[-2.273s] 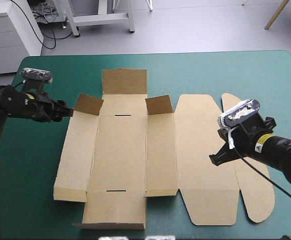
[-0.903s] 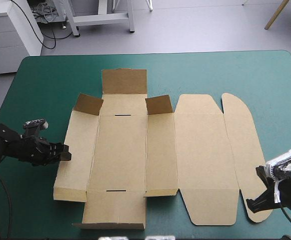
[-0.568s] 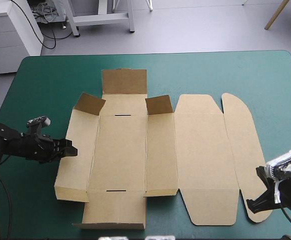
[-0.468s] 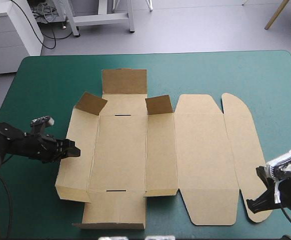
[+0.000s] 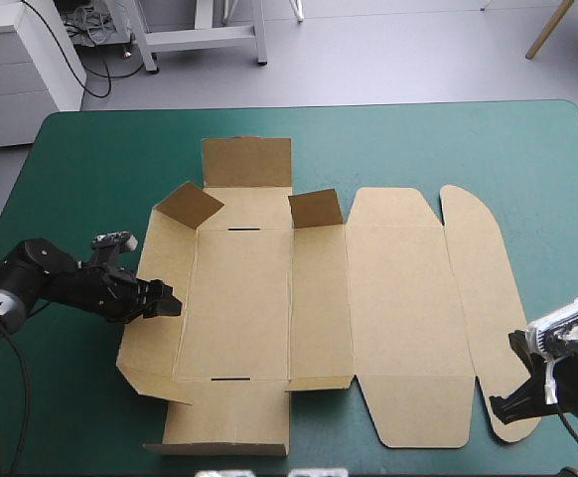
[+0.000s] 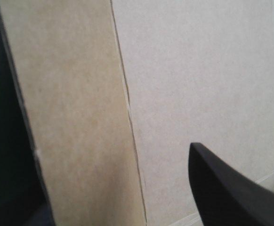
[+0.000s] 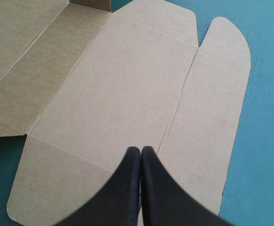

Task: Fold the box

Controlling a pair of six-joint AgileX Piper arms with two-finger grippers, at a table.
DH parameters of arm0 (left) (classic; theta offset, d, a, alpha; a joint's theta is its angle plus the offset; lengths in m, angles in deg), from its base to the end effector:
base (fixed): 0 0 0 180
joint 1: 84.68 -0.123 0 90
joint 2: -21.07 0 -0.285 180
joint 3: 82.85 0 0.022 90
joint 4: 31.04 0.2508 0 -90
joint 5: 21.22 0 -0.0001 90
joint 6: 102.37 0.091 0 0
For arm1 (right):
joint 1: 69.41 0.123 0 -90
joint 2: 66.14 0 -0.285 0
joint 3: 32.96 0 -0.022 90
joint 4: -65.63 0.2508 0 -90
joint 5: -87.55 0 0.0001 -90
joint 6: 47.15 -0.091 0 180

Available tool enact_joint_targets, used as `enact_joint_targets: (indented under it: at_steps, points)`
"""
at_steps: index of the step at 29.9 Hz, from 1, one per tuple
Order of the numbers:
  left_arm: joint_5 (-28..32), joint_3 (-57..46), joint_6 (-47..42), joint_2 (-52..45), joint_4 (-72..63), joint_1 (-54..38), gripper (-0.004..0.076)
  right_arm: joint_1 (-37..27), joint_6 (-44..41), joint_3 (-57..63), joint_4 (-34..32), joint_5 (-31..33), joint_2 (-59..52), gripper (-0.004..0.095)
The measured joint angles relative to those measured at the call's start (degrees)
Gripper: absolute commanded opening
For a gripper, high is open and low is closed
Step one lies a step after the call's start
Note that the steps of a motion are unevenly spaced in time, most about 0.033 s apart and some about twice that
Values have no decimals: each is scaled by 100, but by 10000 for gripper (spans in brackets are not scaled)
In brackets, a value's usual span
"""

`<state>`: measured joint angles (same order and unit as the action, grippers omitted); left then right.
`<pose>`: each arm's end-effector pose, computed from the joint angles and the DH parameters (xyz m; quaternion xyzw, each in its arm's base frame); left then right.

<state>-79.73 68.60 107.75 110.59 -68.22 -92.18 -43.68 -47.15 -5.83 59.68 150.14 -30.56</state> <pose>0.2461 -0.0149 0.2325 0.0305 0.9601 -0.2528 0.1160 0.0532 0.0163 0.3711 -0.1976 0.8647 0.0516 0.4588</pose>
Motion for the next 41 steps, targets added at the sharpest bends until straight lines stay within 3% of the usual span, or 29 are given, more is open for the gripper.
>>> enact_joint_targets:
  at_steps: [3, 7, 8, 23, 33, 41]
  points:
    - [5, 0, 0, 166, 0, 0, 296, 0, 0, 0, 0, 0, 0, -19]
    - [5, 25, 0, 491, 0, 0, 20, 0, 0, 0, 0, 0, 0, -19]
    - [11, 56, 0, 573, 0, 0, -6, 0, 0, 0, 0, 0, 0, -19]
    - [-656, 1164, 111, 778, 238, 155, -10, 0, 0, 0, -49, 21, 0, -19]
    - [-450, 3118, -96, 930, 2942, 1731, -10, 0, 0, 0, -66, 22, 0, -19]
    - [-407, 4472, -32, 1649, 4911, 2887, -10, 0, 0, 0, -66, 22, 0, -19]
